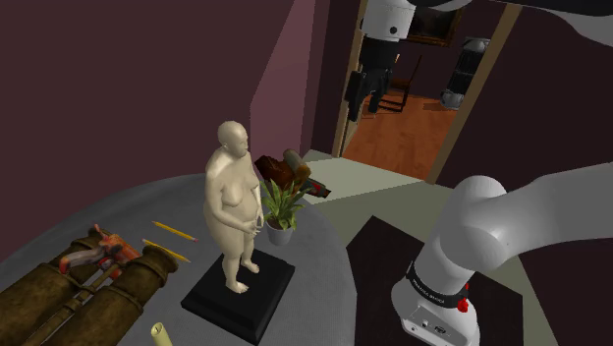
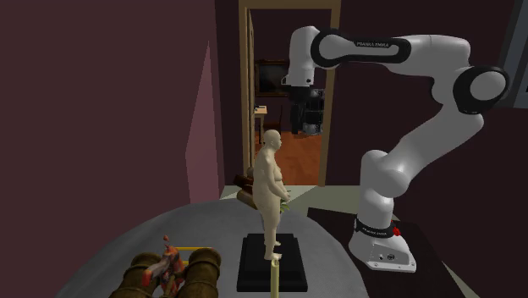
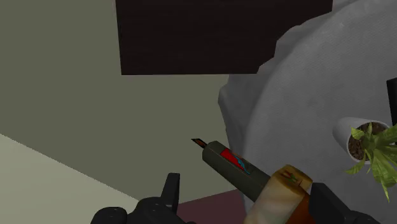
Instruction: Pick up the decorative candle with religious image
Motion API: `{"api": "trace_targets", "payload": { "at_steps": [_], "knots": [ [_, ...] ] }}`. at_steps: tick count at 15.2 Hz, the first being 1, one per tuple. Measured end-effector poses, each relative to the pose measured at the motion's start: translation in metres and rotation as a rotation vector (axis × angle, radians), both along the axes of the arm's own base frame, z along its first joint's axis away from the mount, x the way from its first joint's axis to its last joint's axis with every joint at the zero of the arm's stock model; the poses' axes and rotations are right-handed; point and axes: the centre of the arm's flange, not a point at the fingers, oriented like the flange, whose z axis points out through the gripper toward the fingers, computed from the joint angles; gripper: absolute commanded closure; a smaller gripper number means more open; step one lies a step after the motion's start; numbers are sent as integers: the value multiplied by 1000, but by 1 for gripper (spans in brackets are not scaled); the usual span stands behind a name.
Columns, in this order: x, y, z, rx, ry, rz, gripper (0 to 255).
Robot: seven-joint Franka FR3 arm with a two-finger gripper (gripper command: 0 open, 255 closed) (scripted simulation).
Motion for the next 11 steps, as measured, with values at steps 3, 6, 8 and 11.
{"api": "trace_targets", "payload": {
  "at_steps": [3, 6, 8, 11],
  "knots": [
    [3, -2, -15, 41, -11, -14, 0],
    [16, -1, -44, 136, -37, -47, 0],
    [25, -2, -65, 204, -57, -70, 0],
    [40, 5, -95, 308, -86, -106, 0]
  ]
}}
